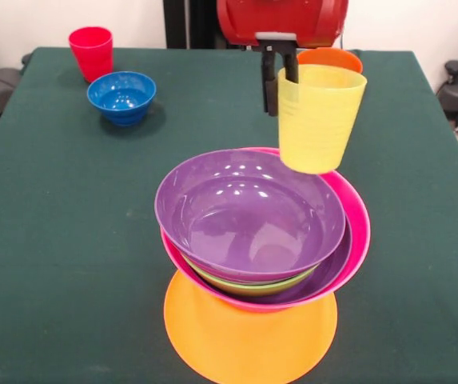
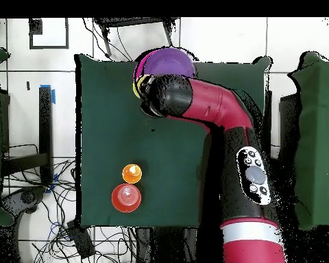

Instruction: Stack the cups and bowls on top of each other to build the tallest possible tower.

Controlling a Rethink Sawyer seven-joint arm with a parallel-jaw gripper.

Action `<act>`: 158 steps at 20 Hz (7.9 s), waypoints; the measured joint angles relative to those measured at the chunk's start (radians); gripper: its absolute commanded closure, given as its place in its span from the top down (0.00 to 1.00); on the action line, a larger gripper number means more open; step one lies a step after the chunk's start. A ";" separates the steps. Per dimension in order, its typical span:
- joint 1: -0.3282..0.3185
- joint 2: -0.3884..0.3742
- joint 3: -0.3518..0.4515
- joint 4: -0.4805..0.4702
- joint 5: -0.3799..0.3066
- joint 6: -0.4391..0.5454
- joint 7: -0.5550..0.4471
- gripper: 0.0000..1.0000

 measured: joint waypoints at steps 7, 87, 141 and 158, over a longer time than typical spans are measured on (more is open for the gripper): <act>-0.001 0.035 -0.005 -0.112 0.000 0.067 0.000 0.00; -0.123 0.062 0.031 0.002 -0.004 -0.101 0.000 1.00; -0.337 0.004 -0.009 0.460 -0.097 -0.382 0.000 1.00; -0.351 0.144 -0.071 0.472 -0.198 -0.442 0.000 1.00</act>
